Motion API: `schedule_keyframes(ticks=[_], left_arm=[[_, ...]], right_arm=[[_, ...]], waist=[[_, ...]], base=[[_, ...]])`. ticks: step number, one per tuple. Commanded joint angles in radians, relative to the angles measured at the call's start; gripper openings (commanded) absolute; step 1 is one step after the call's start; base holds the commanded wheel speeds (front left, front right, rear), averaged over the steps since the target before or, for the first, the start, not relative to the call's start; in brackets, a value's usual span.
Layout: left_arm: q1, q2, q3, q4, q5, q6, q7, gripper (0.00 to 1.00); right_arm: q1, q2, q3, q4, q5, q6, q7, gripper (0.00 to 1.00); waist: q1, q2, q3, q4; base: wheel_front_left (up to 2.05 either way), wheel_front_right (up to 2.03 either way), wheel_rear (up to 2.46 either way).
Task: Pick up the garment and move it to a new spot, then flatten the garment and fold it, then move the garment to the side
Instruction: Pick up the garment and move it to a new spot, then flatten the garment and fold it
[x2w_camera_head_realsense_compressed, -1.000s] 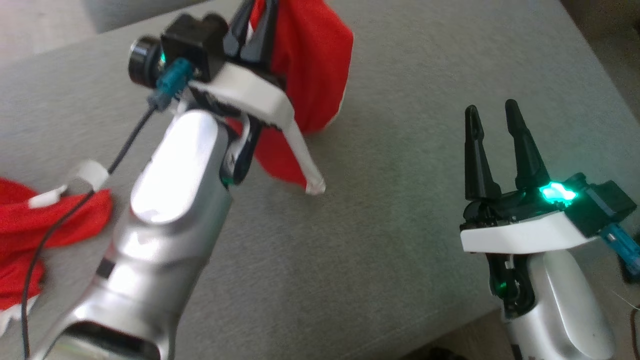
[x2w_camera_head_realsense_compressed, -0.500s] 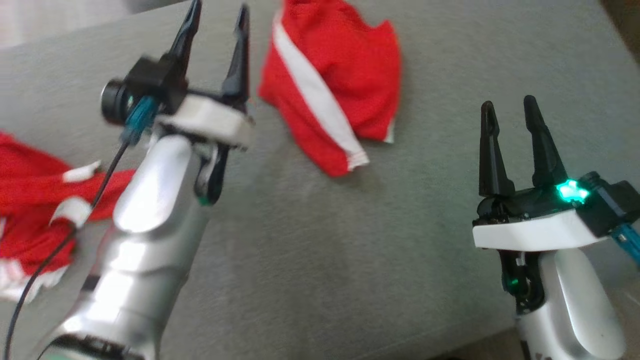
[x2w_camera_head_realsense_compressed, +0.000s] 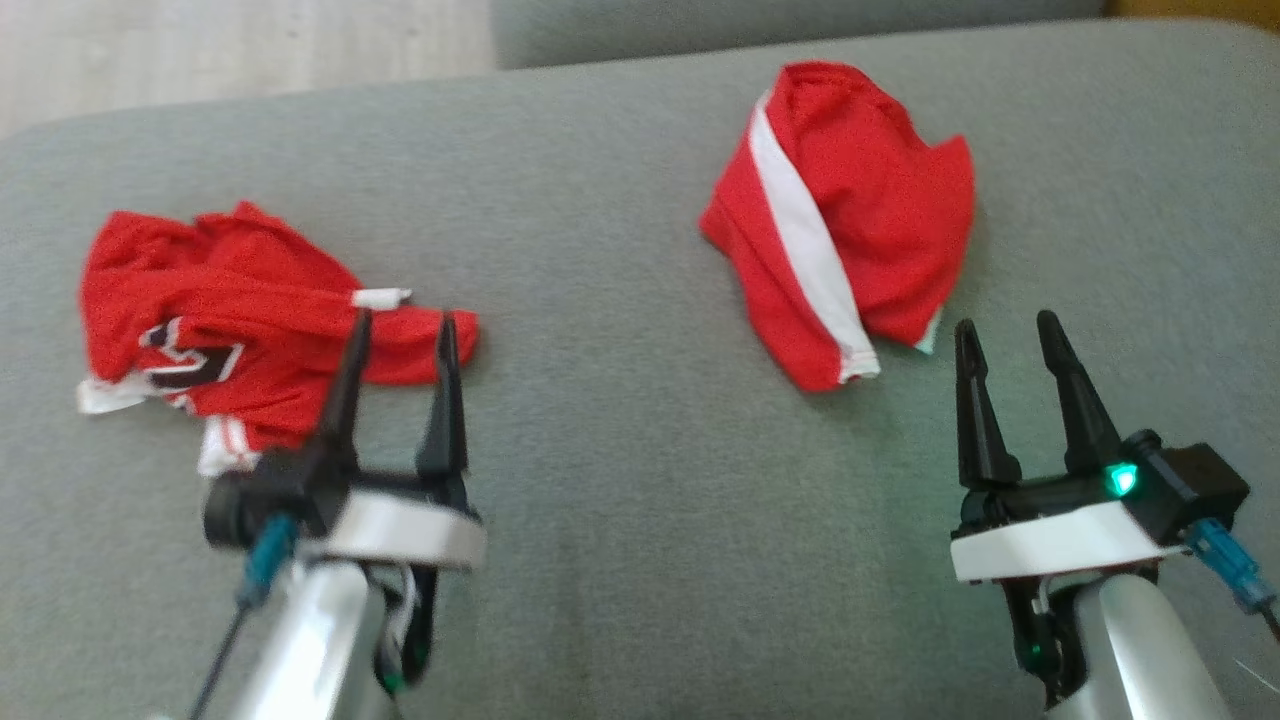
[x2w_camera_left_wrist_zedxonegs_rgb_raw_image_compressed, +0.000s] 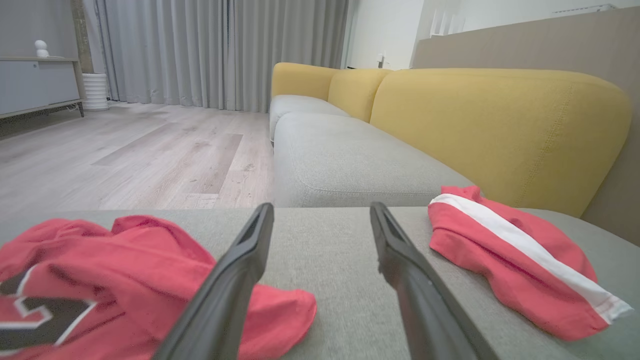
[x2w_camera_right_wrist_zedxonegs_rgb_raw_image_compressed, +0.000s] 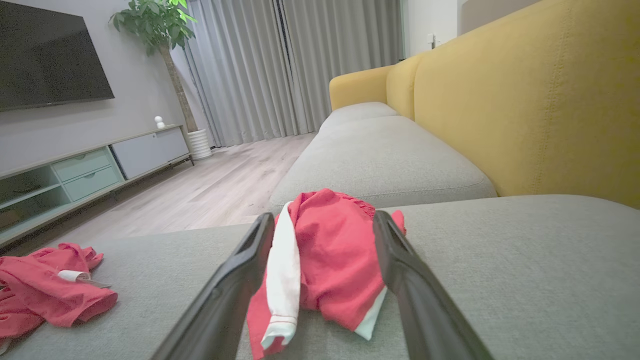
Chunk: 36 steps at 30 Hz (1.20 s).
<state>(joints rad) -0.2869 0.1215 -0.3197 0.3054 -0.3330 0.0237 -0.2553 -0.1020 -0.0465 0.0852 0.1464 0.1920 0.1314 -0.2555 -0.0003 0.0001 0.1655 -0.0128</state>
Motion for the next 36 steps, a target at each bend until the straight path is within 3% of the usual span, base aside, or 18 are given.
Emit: schedule_keyframes(ticks=[1,9,25,26,27,36], left_arm=[[-0.012,-0.004,0.043,-0.051,0.009,0.005,-0.006,1.0],[0.034,-0.04,0.062,-0.097,0.048,-0.014,-0.006,1.0],[0.032,-0.067,0.06,-0.082,0.068,-0.042,-0.006,1.0],[0.033,-0.068,0.061,-0.081,0.068,-0.041,-0.006,1.0],[0.034,-0.068,0.063,-0.081,0.068,-0.041,-0.006,1.0],[0.047,-0.071,0.083,-0.084,0.059,-0.042,-0.006,1.0]], right_arm=[[-0.014,-0.004,0.016,-0.025,-0.005,-0.001,-0.006,1.0],[-0.025,-0.004,0.032,0.035,-0.013,-0.001,-0.006,1.0],[-0.255,-0.004,0.106,0.506,0.077,-0.001,-0.002,0.99],[-0.268,-0.004,0.109,0.521,0.077,-0.001,-0.003,0.24],[-0.278,-0.004,0.111,0.531,0.071,-0.001,-0.004,0.0],[-0.248,-0.016,0.028,0.482,-0.089,-0.001,-0.006,0.0]], waist=[[0.0003,-0.0001,-0.029,0.031],[0.0003,-0.0001,-0.033,0.066],[0.0003,-0.0001,0.012,0.151],[0.0003,-0.0001,0.013,0.152],[0.0003,-0.0001,0.013,0.15],[0.0003,-0.0001,-0.019,0.078]], base=[[0.0,0.0,0.0],[0.0,0.0,0.0],[0.0,0.0,0.0],[0.0,0.0,0.0],[0.0,0.0,0.0],[0.0,0.0,0.0]])
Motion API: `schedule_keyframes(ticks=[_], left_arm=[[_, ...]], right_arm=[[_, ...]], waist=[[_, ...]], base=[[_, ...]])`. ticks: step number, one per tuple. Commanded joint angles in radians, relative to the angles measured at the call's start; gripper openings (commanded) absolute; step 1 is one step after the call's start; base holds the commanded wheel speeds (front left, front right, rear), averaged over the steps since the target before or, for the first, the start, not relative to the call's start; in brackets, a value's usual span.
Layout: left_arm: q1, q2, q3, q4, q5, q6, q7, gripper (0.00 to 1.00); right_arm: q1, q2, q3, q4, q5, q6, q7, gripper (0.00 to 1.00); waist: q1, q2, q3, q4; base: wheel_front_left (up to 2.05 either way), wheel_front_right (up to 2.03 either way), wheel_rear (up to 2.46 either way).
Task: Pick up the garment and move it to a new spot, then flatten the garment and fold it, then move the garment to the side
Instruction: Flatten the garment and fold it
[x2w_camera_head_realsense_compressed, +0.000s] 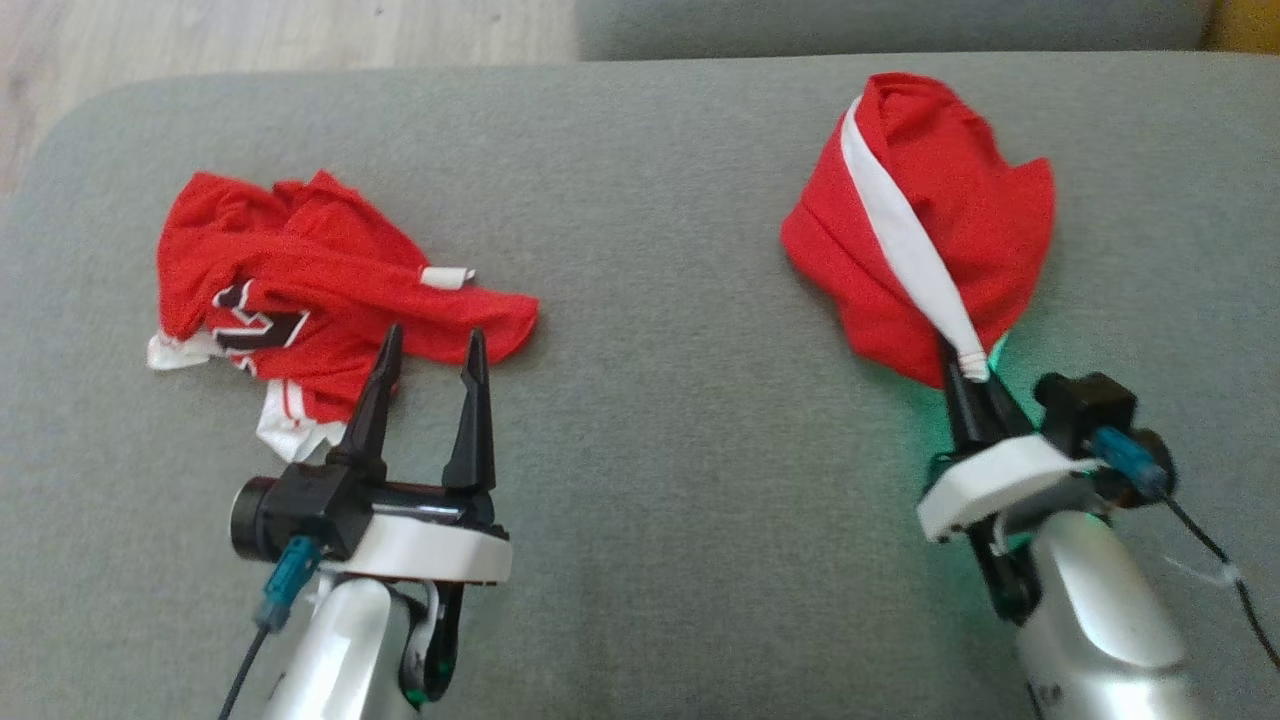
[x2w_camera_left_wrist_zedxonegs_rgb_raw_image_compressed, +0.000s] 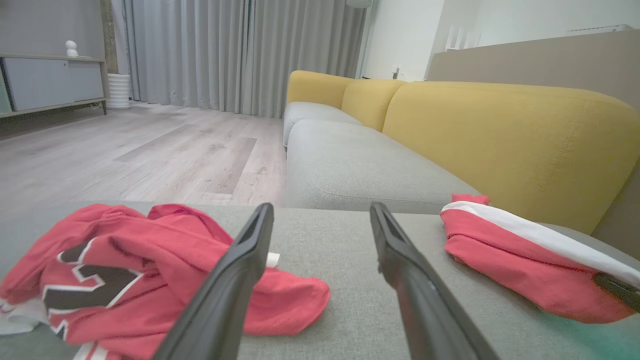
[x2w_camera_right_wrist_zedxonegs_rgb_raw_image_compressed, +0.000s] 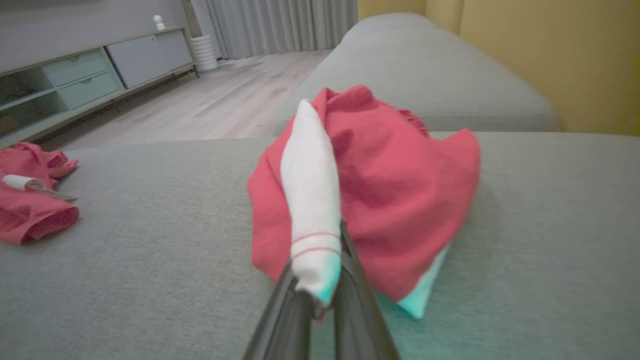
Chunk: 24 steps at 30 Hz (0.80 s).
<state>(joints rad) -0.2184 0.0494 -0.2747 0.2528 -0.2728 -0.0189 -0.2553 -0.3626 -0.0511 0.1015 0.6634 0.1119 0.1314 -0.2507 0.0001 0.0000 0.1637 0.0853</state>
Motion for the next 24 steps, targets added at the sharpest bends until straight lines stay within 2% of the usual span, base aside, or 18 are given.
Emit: schedule_keyframes(ticks=[1,3,10,15,16,17,18,21,24], left_arm=[[-0.019,0.001,0.039,-0.031,-0.003,0.0,-0.006,1.0],[-0.017,0.001,0.04,-0.032,-0.005,0.001,-0.006,1.0],[-0.002,0.001,0.029,-0.043,-0.034,0.012,-0.006,1.0],[0.0,0.001,0.011,-0.05,-0.05,0.021,-0.006,1.0],[0.0,0.001,0.008,-0.051,-0.052,0.023,-0.006,1.0],[-0.001,0.001,0.004,-0.051,-0.054,0.024,-0.006,1.0],[-0.001,0.001,0.0,-0.052,-0.056,0.025,-0.006,1.0],[-0.004,0.001,-0.006,-0.051,-0.056,0.026,-0.006,1.0],[-0.006,0.001,-0.005,-0.051,-0.053,0.024,-0.006,1.0]], right_arm=[[0.028,-0.021,-0.005,-0.05,-0.023,-0.001,-0.011,0.0],[0.043,-0.036,-0.021,-0.065,-0.038,-0.001,-0.011,0.0],[0.136,-0.163,-0.163,-0.204,-0.129,-0.001,0.058,0.0],[0.176,-0.189,-0.29,-0.273,-0.172,-0.001,0.141,0.0],[0.181,-0.183,-0.312,-0.283,-0.184,-0.001,0.151,0.29],[0.184,-0.174,-0.334,-0.292,-0.197,-0.001,0.156,0.78],[0.184,-0.16,-0.356,-0.3,-0.207,-0.001,0.156,1.0],[0.178,-0.099,-0.394,-0.334,-0.23,-0.001,0.123,1.0],[0.173,-0.043,-0.383,-0.38,-0.222,-0.001,0.067,1.0]], waist=[[-0.0001,0.0,-0.024,-0.03],[-0.0001,0.0,-0.032,-0.043],[-0.0001,0.0,-0.076,-0.107],[-0.0001,0.0,-0.086,-0.123],[-0.0001,0.0,-0.086,-0.125],[-0.0001,0.0,-0.084,-0.125],[-0.0001,0.0,-0.083,-0.125],[-0.0001,0.0,-0.078,-0.125],[-0.0001,0.0,-0.073,-0.124]], base=[[0.0,0.0,0.0],[0.0,0.0,0.0],[0.0,0.0,0.0],[0.0,0.0,0.0],[0.0,0.0,0.0],[0.0,0.0,0.0],[0.0,0.0,0.0],[0.0,0.0,0.0],[0.0,0.0,0.0]])
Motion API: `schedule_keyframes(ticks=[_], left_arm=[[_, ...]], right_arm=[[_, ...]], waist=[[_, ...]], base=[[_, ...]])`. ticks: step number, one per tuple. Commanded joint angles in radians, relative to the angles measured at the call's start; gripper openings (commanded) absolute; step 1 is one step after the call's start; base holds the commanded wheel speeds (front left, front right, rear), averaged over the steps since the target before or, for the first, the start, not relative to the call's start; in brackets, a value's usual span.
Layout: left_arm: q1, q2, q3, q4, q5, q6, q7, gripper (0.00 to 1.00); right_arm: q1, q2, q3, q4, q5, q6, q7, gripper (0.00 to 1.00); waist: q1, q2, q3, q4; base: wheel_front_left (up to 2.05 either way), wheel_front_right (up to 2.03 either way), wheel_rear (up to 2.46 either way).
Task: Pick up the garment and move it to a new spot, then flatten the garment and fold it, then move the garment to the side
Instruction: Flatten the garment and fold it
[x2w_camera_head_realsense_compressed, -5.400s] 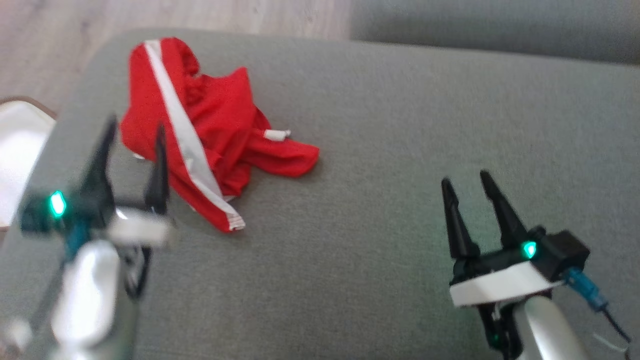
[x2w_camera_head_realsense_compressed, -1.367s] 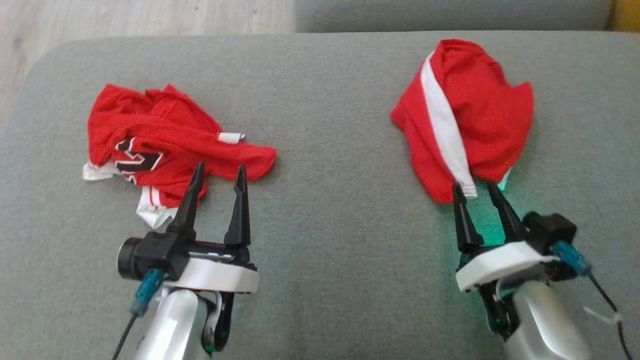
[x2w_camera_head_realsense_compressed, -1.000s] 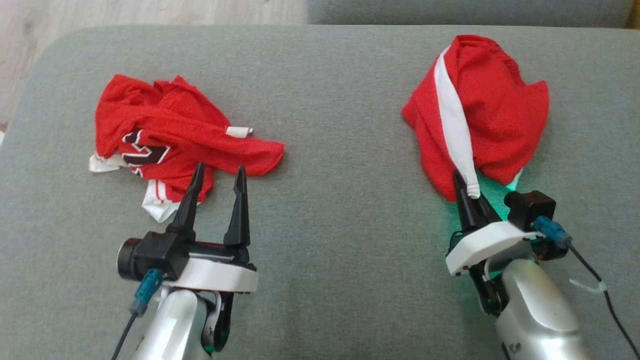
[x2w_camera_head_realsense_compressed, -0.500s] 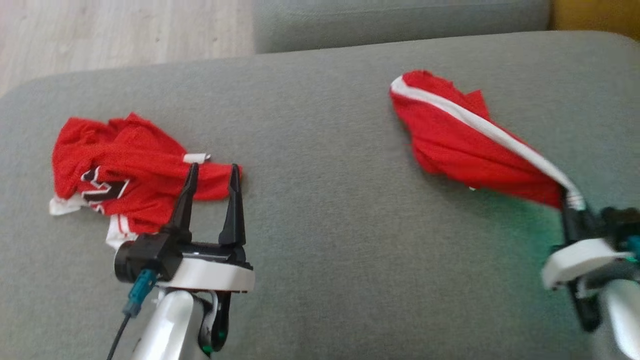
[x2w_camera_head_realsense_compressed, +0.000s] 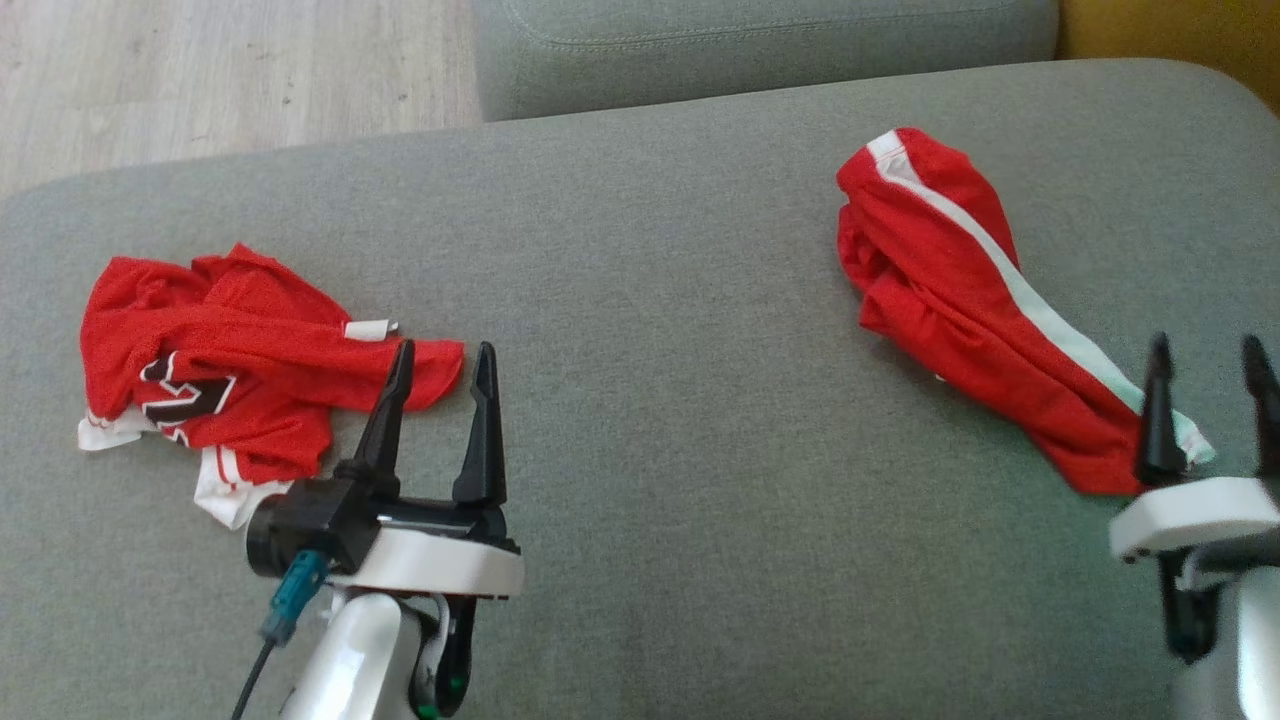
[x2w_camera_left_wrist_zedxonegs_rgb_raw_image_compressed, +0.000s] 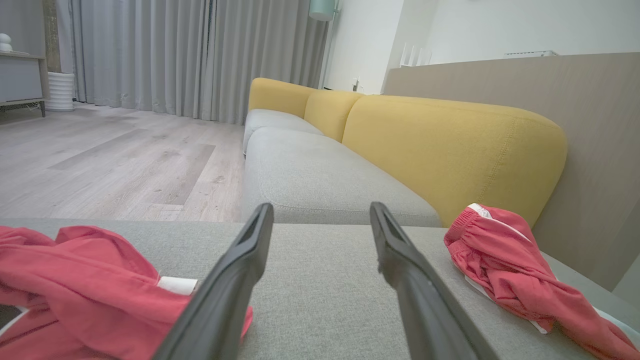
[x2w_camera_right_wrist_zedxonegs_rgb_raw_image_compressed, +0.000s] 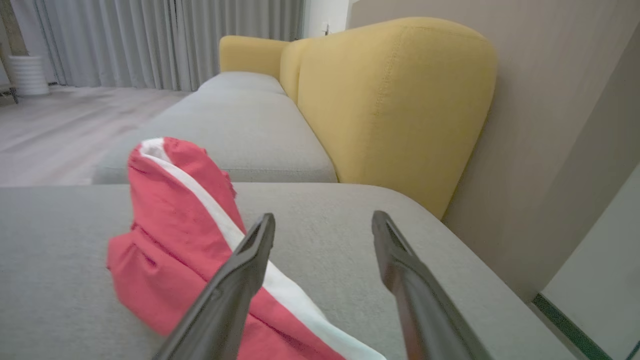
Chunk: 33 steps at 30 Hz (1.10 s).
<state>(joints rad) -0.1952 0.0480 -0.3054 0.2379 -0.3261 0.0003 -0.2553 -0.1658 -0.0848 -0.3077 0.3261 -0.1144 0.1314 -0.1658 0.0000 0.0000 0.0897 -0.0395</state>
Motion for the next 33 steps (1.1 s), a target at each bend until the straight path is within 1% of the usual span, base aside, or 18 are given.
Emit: schedule_keyframes(ticks=[1,4,9,13,17,21,22,24,25,27,30,33], left_arm=[[-0.03,0.002,0.026,-0.035,0.001,0.004,-0.006,1.0],[-0.03,0.002,0.027,-0.034,0.004,0.0,-0.006,1.0],[-0.033,0.002,0.021,-0.034,0.004,-0.004,-0.006,1.0],[-0.036,0.002,0.01,-0.037,-0.001,-0.002,-0.006,1.0],[-0.04,0.002,0.003,-0.039,-0.005,0.001,-0.006,1.0],[-0.052,0.002,-0.014,-0.04,-0.012,0.002,-0.006,1.0],[-0.052,0.002,-0.014,-0.04,-0.012,0.002,-0.006,1.0],[-0.058,0.002,-0.024,-0.04,-0.019,0.004,-0.006,1.0],[-0.064,0.002,-0.034,-0.039,-0.025,0.006,-0.006,1.0],[-0.071,0.002,-0.043,-0.038,-0.03,0.009,-0.006,1.0],[-0.078,0.002,-0.052,-0.037,-0.035,0.012,-0.006,1.0],[-0.081,0.002,-0.056,-0.037,-0.038,0.016,-0.006,1.0]], right_arm=[[-0.024,0.003,0.042,-0.058,0.015,-0.001,-0.032,1.0],[-0.012,0.025,0.113,-0.102,0.062,-0.001,-0.062,1.0],[0.03,0.034,0.26,-0.14,0.144,-0.001,-0.084,1.0],[0.031,0.034,0.316,-0.131,0.169,-0.001,-0.089,1.0],[-0.03,0.034,0.323,-0.109,0.148,-0.001,-0.084,1.0],[-0.141,0.005,0.3,-0.049,0.109,-0.001,-0.031,1.0],[-0.141,0.005,0.3,-0.049,0.109,-0.001,-0.031,1.0],[-0.202,-0.014,0.284,-0.005,0.087,-0.001,-0.003,1.0],[-0.259,-0.033,0.266,0.053,0.065,-0.001,0.028,1.0],[-0.309,-0.051,0.246,0.113,0.044,-0.001,0.051,1.0],[-0.368,-0.075,0.223,0.202,0.014,-0.001,0.069,1.0],[-0.413,-0.086,0.213,0.283,-0.001,-0.001,0.077,1.0]], waist=[[0.0,0.0,0.002,0.001],[0.0,0.0,0.002,0.006],[0.0,0.0,0.005,0.024],[0.0,0.0,0.013,0.049],[0.0,0.0,0.03,0.08],[0.0,0.0,0.058,0.118],[0.0,0.0,0.058,0.118],[0.0,0.0,0.072,0.137],[0.0,0.0,0.084,0.155],[0.0,0.0,0.095,0.172],[0.0,0.0,0.105,0.194],[0.0,0.0,0.111,0.206]], base=[[0.0,0.0,0.0],[0.0,0.0,0.0],[0.0,0.0,0.0],[0.0,0.0,0.0],[0.0,0.0,0.0],[0.0,0.0,0.0],[0.0,0.0,0.0],[0.0,0.0,0.0],[0.0,0.0,0.0],[0.0,0.0,0.0],[0.0,0.0,0.0],[0.0,0.0,0.0]])
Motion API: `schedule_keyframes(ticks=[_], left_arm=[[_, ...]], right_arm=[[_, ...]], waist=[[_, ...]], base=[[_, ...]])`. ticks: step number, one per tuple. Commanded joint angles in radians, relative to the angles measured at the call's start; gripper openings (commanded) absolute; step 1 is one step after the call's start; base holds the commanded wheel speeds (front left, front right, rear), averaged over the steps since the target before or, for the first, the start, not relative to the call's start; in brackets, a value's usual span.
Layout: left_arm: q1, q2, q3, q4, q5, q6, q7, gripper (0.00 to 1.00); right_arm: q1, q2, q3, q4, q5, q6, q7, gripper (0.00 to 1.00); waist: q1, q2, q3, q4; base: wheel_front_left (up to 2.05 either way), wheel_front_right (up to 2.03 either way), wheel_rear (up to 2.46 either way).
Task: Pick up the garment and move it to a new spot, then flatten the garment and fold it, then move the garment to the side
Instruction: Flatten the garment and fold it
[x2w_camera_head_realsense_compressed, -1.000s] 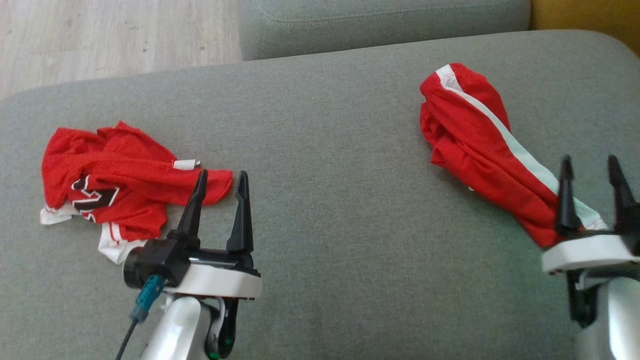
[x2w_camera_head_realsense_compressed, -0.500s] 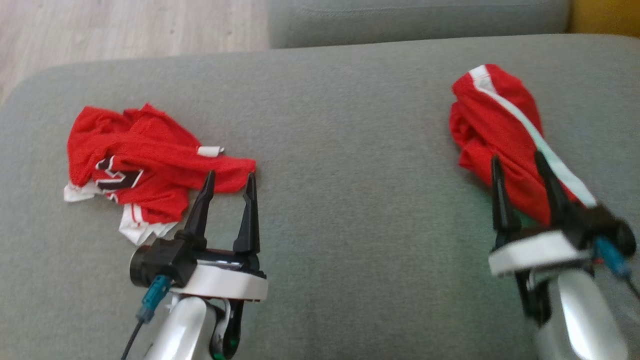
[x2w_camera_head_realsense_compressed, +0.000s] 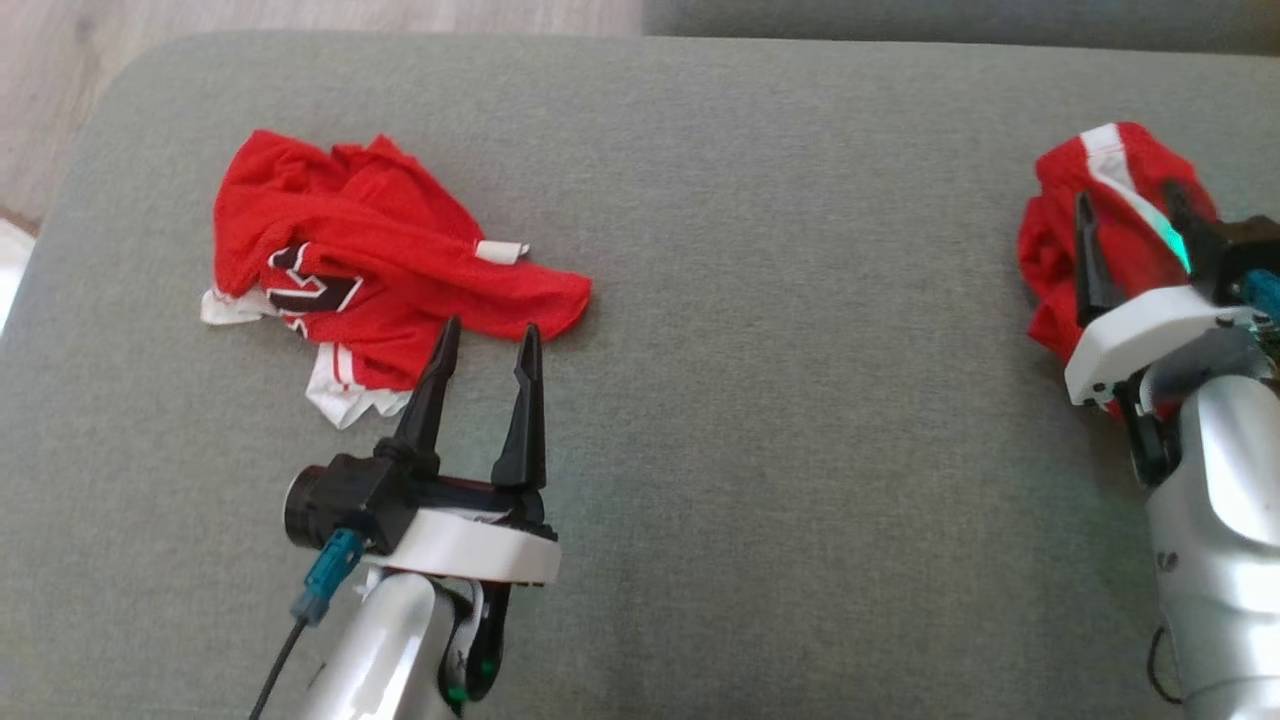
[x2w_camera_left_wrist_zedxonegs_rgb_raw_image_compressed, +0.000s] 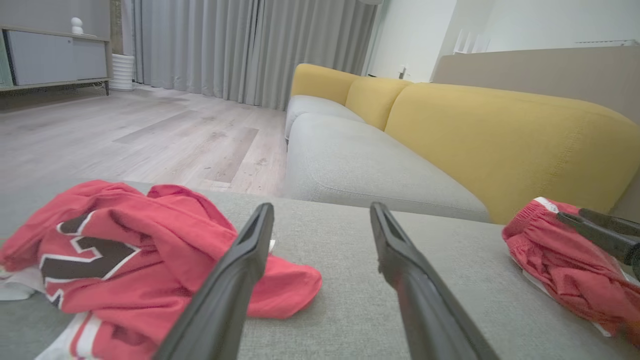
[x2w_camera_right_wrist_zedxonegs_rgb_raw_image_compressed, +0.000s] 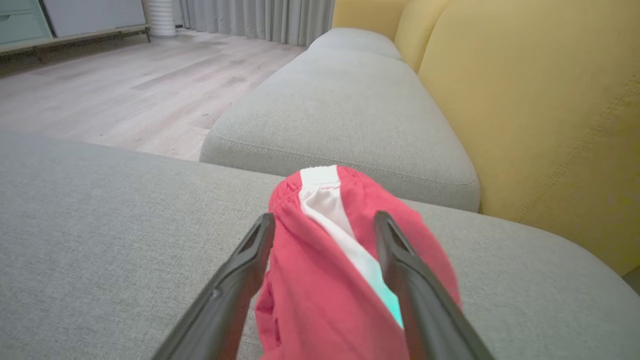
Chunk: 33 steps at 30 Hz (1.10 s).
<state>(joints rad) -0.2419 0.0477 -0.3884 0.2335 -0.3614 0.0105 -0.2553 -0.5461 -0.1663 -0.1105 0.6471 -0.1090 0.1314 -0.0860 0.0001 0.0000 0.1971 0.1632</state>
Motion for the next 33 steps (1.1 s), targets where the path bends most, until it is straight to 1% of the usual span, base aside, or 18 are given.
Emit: schedule_keyframes(ticks=[1,7,8,9,10,14,18,25,29,32,33], left_arm=[[-0.036,0.003,0.026,-0.033,-0.003,0.007,-0.006,1.0],[-0.038,0.003,0.023,-0.036,0.0,0.01,-0.006,1.0],[-0.039,0.003,0.022,-0.036,0.001,0.01,-0.006,1.0],[-0.04,0.003,0.022,-0.035,0.002,0.01,-0.006,1.0],[-0.04,0.003,0.021,-0.035,0.003,0.01,-0.006,1.0],[-0.039,0.003,0.022,-0.032,0.006,0.01,-0.006,1.0],[-0.028,0.003,0.026,-0.026,0.009,0.01,-0.006,1.0],[-0.005,0.003,0.037,-0.018,0.01,0.008,-0.006,1.0],[0.005,0.003,0.039,-0.015,0.009,0.007,-0.006,1.0],[0.008,0.003,0.038,-0.013,0.007,0.006,-0.006,1.0],[0.008,0.003,0.038,-0.013,0.007,0.006,-0.006,1.0]], right_arm=[[-0.047,-0.009,0.017,-0.013,-0.012,-0.001,-0.002,1.0],[-0.119,-0.02,0.003,0.117,-0.039,-0.001,-0.038,1.0],[-0.129,-0.018,0.002,0.138,-0.04,-0.001,-0.043,0.89],[-0.139,-0.016,0.001,0.157,-0.041,-0.001,-0.05,0.35],[-0.148,-0.014,0.002,0.173,-0.04,-0.001,-0.061,0.0],[-0.175,0.017,0.048,0.205,-0.014,-0.001,-0.127,0.0],[-0.164,0.058,0.125,0.192,0.032,-0.001,-0.162,0.0],[-0.054,0.105,0.328,0.115,0.093,-0.001,-0.174,0.0],[0.02,0.114,0.453,0.074,0.115,-0.001,-0.175,0.0],[0.066,0.115,0.537,0.056,0.153,-0.001,-0.174,0.0],[0.066,0.115,0.537,0.056,0.153,-0.001,-0.174,0.0]], waist=[[-0.0001,0.0,0.006,0.006],[-0.0001,0.0,0.016,0.011],[-0.0001,0.0,0.017,0.011],[-0.0001,0.0,0.017,0.011],[-0.0001,0.0,0.018,0.011],[-0.0001,0.0,0.013,0.005],[-0.0001,0.0,-0.007,-0.008],[-0.0001,0.0,-0.054,-0.028],[-0.0001,0.0,-0.075,-0.036],[-0.0001,0.0,-0.085,-0.037],[-0.0001,0.0,-0.085,-0.037]], base=[[0.0,0.0,0.0],[0.0,0.0,0.0],[0.0,0.0,0.0],[0.0,0.0,0.0],[0.0,0.0,0.0],[0.0,0.0,0.0],[0.0,0.0,0.0],[0.0,0.0,0.0],[0.0,0.0,0.0],[0.0,0.0,0.0],[0.0,0.0,0.0]])
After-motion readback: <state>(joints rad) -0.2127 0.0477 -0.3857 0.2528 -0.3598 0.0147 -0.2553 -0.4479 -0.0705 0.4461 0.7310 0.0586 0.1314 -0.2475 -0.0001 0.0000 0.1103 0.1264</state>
